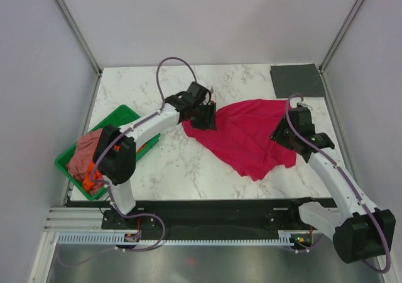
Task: Fold and stack the t-shirts
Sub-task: Flatten the tshirt out
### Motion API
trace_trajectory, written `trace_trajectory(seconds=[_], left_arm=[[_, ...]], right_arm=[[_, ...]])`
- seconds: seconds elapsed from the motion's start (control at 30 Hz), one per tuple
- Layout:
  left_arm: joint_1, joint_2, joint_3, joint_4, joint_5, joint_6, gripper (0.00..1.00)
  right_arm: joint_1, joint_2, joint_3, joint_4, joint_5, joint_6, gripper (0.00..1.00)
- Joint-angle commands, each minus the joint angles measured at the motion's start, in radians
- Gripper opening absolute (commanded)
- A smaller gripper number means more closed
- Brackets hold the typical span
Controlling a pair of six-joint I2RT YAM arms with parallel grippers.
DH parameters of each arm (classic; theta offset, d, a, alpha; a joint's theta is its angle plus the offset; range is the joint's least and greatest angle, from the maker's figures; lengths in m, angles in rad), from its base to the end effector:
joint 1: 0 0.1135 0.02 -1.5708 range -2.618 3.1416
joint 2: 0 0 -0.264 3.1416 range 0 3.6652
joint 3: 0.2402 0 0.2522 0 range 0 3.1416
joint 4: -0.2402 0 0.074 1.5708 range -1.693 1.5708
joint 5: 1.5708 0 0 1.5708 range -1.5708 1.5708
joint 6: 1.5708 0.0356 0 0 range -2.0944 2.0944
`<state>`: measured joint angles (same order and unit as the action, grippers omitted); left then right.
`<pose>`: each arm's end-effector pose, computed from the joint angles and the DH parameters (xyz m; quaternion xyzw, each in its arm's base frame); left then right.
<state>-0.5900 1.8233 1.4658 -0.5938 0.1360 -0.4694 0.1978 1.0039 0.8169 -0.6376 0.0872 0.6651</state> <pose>0.3296 -0.2265 0.2506 0.0779 0.9472 -0.2095 0.2297 0.2010 0.0371 0.2692 0.2309 0.9014 0.1154 0.3478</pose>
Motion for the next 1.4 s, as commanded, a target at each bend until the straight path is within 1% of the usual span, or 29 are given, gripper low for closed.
trace_trajectory(seconds=[0.0,0.03,0.07,0.1,0.13,0.2,0.23,0.27,0.37,0.4,0.43,0.5,0.6,0.77,0.87,0.97,1.0,1.07,1.1,1.17,1.2,1.3,1.33,1.37], left_arm=[[-0.106,0.008,-0.006,0.009,0.019,0.035,0.57],[-0.149,0.022,0.002,0.059,0.194,0.029,0.57],[-0.168,0.031,0.026,0.064,0.201,-0.045,0.57],[-0.188,0.054,0.043,0.068,0.208,-0.046,0.57],[-0.224,0.065,0.062,0.072,0.202,-0.044,0.57],[-0.263,0.099,0.119,0.075,0.166,-0.040,0.58],[-0.307,0.109,0.140,0.077,0.148,-0.019,0.60],[-0.330,0.126,0.184,0.075,0.130,-0.008,0.61],[-0.405,0.191,0.258,0.075,0.025,0.005,0.62],[-0.422,0.208,0.278,0.075,-0.036,0.005,0.62],[-0.454,0.249,0.298,0.074,-0.059,-0.001,0.62],[-0.490,0.284,0.353,0.075,-0.119,-0.018,0.61],[-0.522,0.356,0.439,0.075,-0.127,-0.035,0.61],[-0.542,0.491,0.585,0.074,-0.093,-0.054,0.64],[-0.542,0.524,0.607,0.075,-0.098,-0.077,0.64],[-0.542,0.542,0.616,0.074,-0.104,-0.078,0.58],[-0.541,0.545,0.616,0.075,-0.108,-0.077,0.49],[-0.539,0.547,0.619,0.072,-0.105,-0.072,0.38],[-0.538,0.547,0.619,0.072,-0.096,-0.072,0.23],[-0.534,0.536,0.611,0.071,-0.082,-0.068,0.07],[-0.533,0.524,0.602,0.069,-0.078,-0.069,0.02],[-0.513,0.415,0.518,0.054,-0.102,-0.096,0.02],[-0.505,0.374,0.484,0.052,-0.108,-0.100,0.02],[-0.496,0.264,0.414,0.051,-0.116,-0.103,0.02]], right_arm=[[-0.027,0.087,0.021,0.038,0.106,-0.001,0.51],[-0.055,0.116,0.016,0.062,0.108,0.002,0.51],[-0.073,0.128,0.011,0.079,0.105,0.007,0.51],[-0.095,0.139,0.011,0.090,0.102,0.010,0.51],[-0.141,0.159,0.016,0.098,0.102,0.013,0.51],[-0.184,0.171,0.034,0.101,0.102,0.017,0.51],[-0.236,0.180,0.041,0.101,0.097,0.021,0.51],[-0.259,0.182,0.048,0.099,0.092,0.021,0.52],[-0.349,0.174,0.064,0.099,0.101,0.028,0.52],[-0.394,0.171,0.065,0.102,0.123,0.043,0.52],[-0.418,0.174,0.064,0.111,0.125,0.054,0.52],[-0.489,0.186,0.061,0.133,0.083,0.076,0.52],[-0.523,0.208,0.071,0.159,0.034,0.102,0.52],[-0.523,0.191,0.068,0.180,-0.003,0.111,0.52],[-0.523,0.176,0.048,0.193,-0.009,0.096,0.51],[-0.525,0.171,0.033,0.203,-0.030,0.087,0.51],[-0.525,0.173,0.028,0.207,-0.041,0.084,0.52],[-0.523,0.177,0.024,0.210,-0.055,0.085,0.52],[-0.523,0.179,0.018,0.213,-0.064,0.087,0.51],[-0.523,0.177,0.013,0.219,-0.064,0.085,0.51],[-0.525,0.176,0.008,0.219,-0.069,0.085,0.52],[-0.521,0.168,-0.007,0.236,-0.093,0.080,0.51],[-0.517,0.168,-0.015,0.245,-0.127,0.077,0.51],[-0.512,0.168,-0.022,0.254,-0.144,0.070,0.51]])
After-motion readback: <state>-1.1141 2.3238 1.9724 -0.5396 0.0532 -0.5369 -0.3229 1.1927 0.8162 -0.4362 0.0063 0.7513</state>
